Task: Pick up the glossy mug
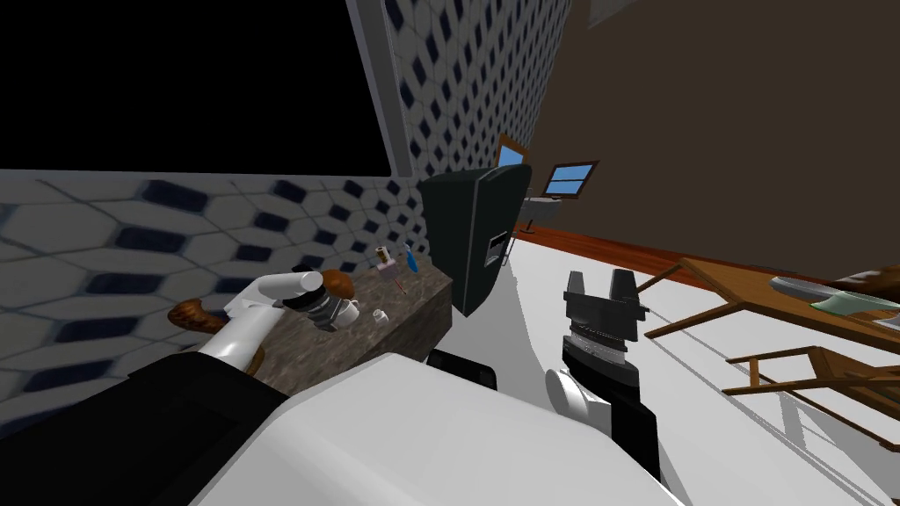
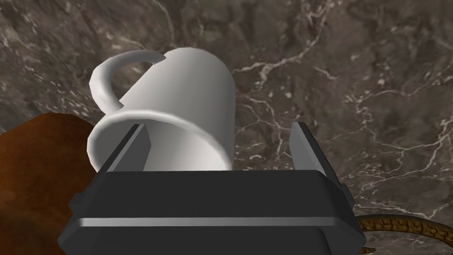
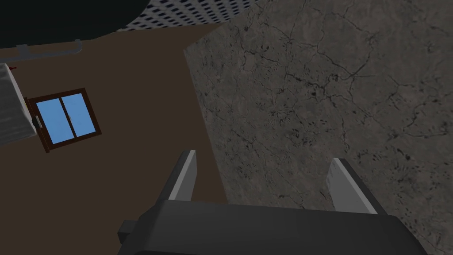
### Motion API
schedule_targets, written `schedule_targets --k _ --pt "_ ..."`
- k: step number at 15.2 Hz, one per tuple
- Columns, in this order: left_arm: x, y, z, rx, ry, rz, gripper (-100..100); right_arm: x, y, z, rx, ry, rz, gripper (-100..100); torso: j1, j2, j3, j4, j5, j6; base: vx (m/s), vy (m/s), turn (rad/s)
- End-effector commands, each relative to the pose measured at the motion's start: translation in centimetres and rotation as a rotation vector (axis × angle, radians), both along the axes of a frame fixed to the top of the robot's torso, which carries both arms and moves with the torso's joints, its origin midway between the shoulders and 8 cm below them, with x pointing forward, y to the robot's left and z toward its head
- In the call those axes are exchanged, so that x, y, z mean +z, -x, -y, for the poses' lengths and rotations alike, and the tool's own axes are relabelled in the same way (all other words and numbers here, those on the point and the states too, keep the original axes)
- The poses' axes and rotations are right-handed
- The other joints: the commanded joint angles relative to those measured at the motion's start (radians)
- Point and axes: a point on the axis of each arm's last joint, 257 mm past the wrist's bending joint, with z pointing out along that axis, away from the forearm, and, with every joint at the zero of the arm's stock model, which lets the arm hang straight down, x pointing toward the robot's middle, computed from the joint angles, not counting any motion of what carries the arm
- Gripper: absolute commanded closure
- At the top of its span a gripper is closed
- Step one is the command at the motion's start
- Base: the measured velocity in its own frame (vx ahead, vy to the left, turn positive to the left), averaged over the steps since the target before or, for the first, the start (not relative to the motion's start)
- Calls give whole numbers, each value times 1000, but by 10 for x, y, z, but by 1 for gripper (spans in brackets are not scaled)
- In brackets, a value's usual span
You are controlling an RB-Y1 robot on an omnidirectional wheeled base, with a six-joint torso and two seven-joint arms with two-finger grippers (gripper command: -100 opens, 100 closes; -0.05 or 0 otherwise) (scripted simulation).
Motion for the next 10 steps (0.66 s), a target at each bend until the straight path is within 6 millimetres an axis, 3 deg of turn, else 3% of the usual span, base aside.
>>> schedule_targets --k 1,2,6,7,9,10 --pt "0 0 0 0 0 0 -100 0 0 0 0 0 0 0 0 0 0 0 0 0 -6 -3 -12" --pt "-1 0 0 0 -1 1 100 0 0 0 0 0 0 0 0 0 0 0 0 0 0 0 0" --pt "-1 0 0 1 0 1 100 0 0 0 0 0 0 0 0 -1 -1 0 0 0 -1 0 3" --pt "11 -1 0 -5 0 3 100 0 0 0 0 0 0 0 0 -1 0 0 0 0 5 -2 38" --pt "18 -1 1 -8 1 3 100 0 0 0 0 0 0 0 0 -1 0 1 -2 0 12 1 51" --pt "13 0 2 -5 0 3 100 0 0 0 0 0 0 0 -1 -1 0 1 -2 0 9 2 16"
